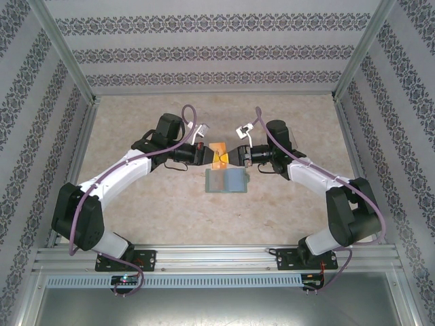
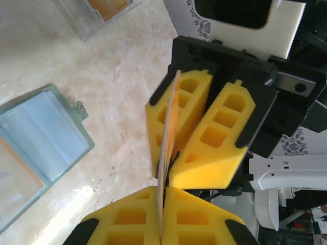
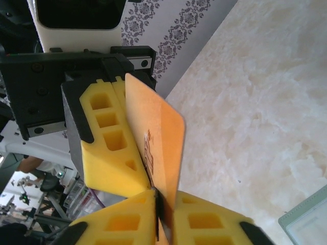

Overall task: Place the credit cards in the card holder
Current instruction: Pick up the credit card from the storage box, then insert the credit card into the card slot.

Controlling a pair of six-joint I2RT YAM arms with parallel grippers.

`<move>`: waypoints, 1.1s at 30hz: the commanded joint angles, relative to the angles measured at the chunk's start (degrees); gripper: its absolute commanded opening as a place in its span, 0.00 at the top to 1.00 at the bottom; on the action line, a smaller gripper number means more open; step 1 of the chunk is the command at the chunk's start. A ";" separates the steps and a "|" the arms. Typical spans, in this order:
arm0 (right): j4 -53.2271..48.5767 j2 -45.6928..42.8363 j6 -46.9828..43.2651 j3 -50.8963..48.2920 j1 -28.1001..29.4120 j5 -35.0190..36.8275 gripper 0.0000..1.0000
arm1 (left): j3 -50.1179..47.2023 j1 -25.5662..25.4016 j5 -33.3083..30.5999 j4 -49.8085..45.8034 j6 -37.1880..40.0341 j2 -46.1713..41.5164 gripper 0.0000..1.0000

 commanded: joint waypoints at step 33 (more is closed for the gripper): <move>-24.57 18.16 -8.45 1.87 -3.88 15.43 1.00 | -1.91 -2.37 -27.31 -11.89 -6.77 12.83 0.16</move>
